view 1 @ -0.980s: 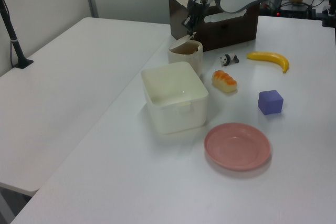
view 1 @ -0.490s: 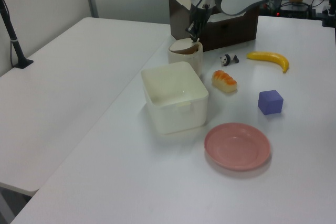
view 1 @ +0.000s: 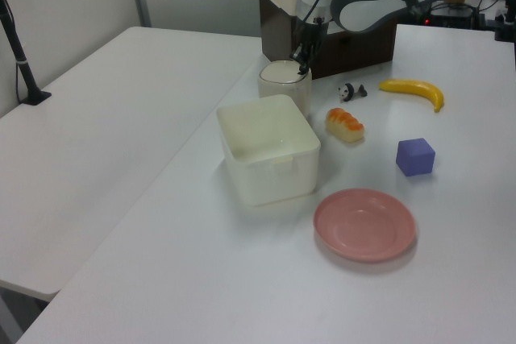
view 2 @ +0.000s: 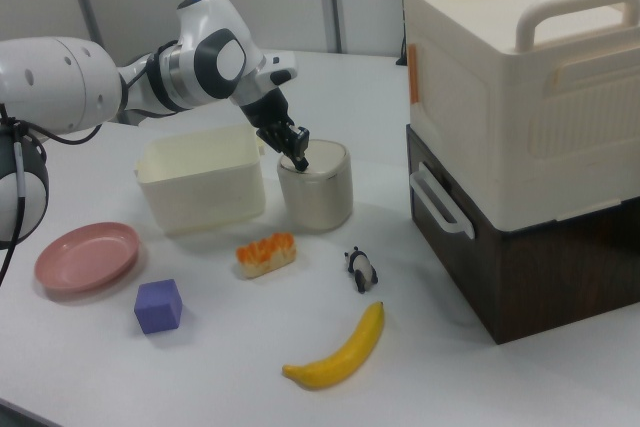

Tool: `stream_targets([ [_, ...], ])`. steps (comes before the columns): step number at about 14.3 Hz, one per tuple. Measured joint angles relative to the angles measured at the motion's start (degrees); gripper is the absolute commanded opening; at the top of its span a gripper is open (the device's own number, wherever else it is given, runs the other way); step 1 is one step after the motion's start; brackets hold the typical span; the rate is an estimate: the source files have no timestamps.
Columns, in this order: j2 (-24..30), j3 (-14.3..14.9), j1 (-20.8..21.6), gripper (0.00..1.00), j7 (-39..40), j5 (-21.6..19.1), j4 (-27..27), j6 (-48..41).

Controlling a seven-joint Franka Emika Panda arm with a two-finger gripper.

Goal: Close the trash can

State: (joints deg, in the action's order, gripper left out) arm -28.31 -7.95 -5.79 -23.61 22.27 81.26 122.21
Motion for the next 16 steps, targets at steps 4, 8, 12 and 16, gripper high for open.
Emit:
stream_targets([
  [4, -0.2, 0.0, -0.1, 0.00, 0.1, 0.0, 0.0, 0.0],
  [8, -0.3, 0.0, -0.2, 0.00, 0.1, 0.0, 0.0, 0.3],
  [12, -0.5, 0.0, -0.3, 0.00, 0.2, 0.0, 0.0, 0.9],
  [16, -0.3, 0.0, -0.5, 0.00, 0.2, -0.4, -1.6, 2.7],
])
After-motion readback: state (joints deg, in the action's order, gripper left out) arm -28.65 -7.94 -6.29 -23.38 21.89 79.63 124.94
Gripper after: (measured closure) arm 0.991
